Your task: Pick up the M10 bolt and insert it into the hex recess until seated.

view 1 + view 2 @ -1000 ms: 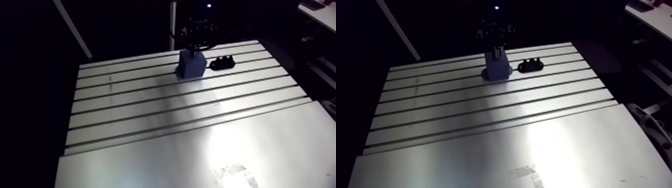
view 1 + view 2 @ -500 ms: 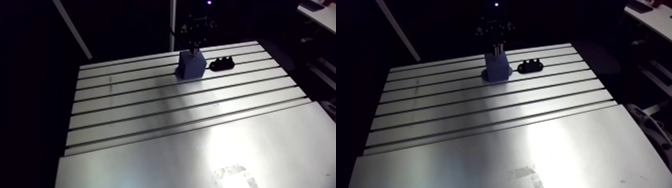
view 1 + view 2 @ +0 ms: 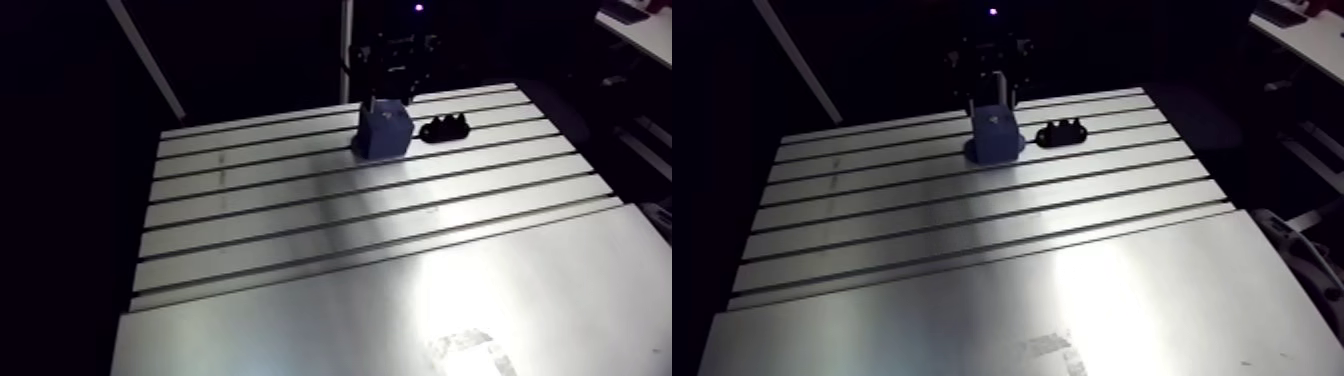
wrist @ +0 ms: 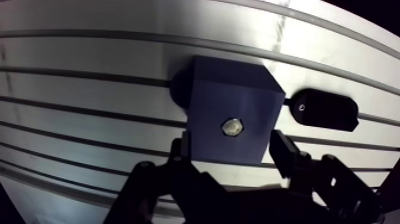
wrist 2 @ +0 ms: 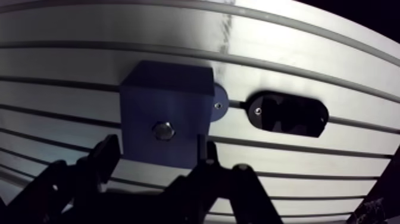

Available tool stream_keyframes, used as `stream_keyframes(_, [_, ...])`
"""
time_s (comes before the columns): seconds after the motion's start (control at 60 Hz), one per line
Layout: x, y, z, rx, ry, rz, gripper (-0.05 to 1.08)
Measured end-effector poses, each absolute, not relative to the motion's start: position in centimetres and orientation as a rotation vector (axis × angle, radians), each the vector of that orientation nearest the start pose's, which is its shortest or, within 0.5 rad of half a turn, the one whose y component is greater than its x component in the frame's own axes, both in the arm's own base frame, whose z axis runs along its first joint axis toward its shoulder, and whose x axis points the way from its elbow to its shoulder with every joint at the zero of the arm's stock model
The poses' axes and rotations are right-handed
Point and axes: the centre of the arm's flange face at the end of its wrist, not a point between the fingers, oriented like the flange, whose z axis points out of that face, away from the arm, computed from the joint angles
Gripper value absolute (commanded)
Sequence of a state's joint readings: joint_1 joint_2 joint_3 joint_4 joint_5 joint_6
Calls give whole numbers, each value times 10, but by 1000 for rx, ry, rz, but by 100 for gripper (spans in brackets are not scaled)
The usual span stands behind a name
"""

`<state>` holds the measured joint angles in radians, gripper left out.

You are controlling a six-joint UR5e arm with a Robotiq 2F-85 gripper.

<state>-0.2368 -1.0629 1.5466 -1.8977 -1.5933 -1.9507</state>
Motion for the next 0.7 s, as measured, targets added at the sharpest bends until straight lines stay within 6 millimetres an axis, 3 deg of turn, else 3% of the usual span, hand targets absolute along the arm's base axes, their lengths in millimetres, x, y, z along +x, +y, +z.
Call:
stream_keyframes(0.15, [-651,22,248,-209,2993,-32,0])
stream_keyframes(0.7, [-649,19,353,-130,3045,-2,0])
